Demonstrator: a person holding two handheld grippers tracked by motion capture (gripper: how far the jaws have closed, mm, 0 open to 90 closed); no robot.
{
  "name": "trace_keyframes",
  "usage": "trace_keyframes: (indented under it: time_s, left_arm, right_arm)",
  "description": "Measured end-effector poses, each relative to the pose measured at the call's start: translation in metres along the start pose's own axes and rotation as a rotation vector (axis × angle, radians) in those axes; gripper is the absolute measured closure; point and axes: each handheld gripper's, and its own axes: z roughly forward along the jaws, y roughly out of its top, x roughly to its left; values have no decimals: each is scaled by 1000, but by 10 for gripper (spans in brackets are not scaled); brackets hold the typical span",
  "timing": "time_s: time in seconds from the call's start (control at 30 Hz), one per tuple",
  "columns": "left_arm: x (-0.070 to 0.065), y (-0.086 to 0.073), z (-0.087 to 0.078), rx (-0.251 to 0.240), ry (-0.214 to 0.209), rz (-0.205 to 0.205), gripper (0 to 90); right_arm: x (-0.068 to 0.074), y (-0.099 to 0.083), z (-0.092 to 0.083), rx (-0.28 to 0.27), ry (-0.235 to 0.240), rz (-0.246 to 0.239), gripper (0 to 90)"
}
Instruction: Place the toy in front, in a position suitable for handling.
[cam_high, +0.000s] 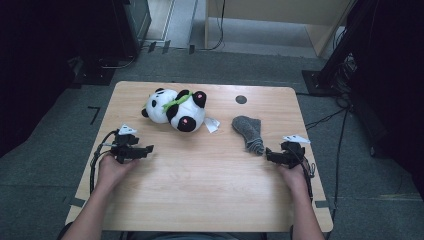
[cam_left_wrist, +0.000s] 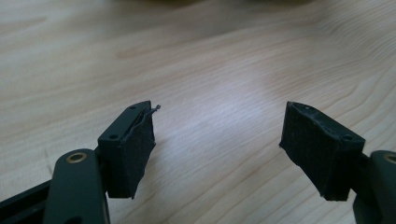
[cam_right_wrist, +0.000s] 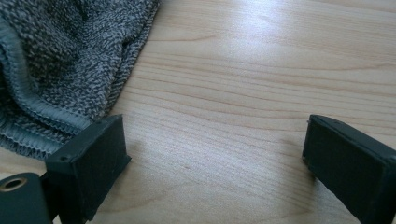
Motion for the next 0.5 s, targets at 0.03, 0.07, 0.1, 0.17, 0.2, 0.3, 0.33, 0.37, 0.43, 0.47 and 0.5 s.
trace_keyframes:
  time_s: [0.03,0.07,0.1,0.17,0.2,0.3,0.33,0.37,0.43,0.47,0.5]
  left_arm:
    - [-1,2,-1,-8,-8,3,248]
    - [-2,5,-1,-12,-11,4,240]
    - [-2,7,0,-18,-13,7,240]
    - [-3,13,1,-13,-9,23,241]
    - [-3,16,1,-10,-5,32,245]
    - [-4,26,2,-10,2,52,258]
    - [-4,29,2,-8,1,55,258]
    - [-5,32,2,-6,-3,60,260]
    - [-7,38,1,-12,-6,67,264]
    - [-7,41,1,-14,-6,73,266]
    - [-8,44,0,-17,-5,75,274]
  right_arm:
    - [0,0,0,0,0,0,65]
    - [0,0,0,1,0,0,65]
    - [0,0,0,0,2,-1,65]
    - [0,0,0,0,2,-2,65]
    - [0,0,0,1,2,-3,66]
    - [0,0,0,1,2,-5,65]
    - [0,0,0,2,3,-6,65]
    - [0,0,0,1,3,-6,66]
    - [0,0,0,2,3,-6,65]
    - [0,0,0,2,3,-7,66]
    - [0,0,0,2,3,-7,65]
